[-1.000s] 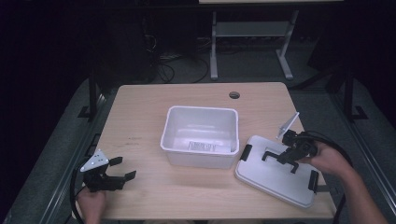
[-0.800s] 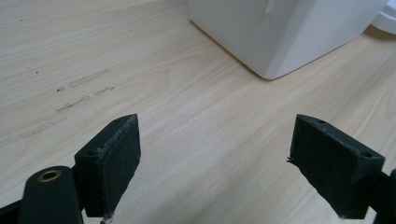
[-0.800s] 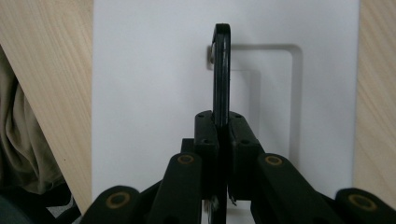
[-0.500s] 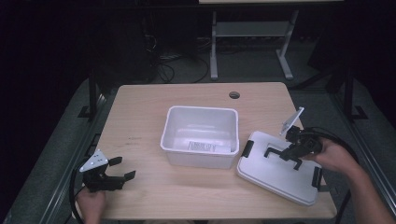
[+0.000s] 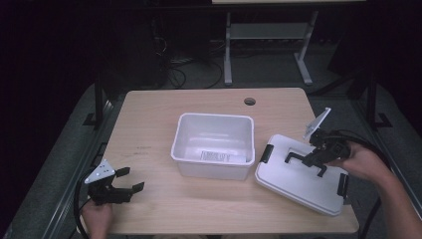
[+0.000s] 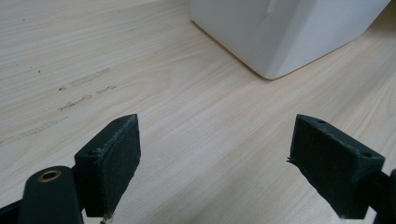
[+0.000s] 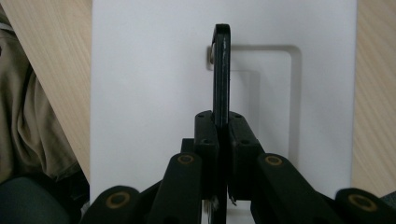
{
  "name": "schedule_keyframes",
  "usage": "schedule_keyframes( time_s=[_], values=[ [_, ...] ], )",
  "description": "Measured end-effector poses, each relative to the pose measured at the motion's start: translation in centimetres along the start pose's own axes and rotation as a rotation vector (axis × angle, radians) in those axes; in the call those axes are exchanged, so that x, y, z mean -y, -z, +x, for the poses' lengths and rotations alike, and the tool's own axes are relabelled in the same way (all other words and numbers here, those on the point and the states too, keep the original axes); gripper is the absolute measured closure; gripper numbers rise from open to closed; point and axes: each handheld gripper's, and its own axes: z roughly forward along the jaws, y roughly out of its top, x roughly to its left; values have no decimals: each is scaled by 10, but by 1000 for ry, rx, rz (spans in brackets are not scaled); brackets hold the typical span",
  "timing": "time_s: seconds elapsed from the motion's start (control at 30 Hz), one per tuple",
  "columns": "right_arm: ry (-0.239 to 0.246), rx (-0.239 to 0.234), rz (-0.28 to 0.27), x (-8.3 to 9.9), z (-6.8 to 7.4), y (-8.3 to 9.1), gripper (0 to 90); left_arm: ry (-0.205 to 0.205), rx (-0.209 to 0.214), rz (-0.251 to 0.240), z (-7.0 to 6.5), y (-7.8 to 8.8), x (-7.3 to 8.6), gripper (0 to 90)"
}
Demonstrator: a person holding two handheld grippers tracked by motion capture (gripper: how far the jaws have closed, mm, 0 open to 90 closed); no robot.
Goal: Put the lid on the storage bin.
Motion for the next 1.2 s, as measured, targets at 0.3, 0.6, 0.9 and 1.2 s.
schedule_keyframes(
  time_s=[0.3,0.6,0.9,1.2],
  values=[
    [0,10,-21,1,1,18,842,0,0,-2,0,0,0,156],
    [3,26,-27,1,3,33,842,2,-1,-2,0,0,0,156],
    [11,39,-30,-4,7,51,842,3,0,-3,0,0,1,155],
    [21,56,-45,-11,12,73,842,7,1,-3,0,1,0,156]
  ],
)
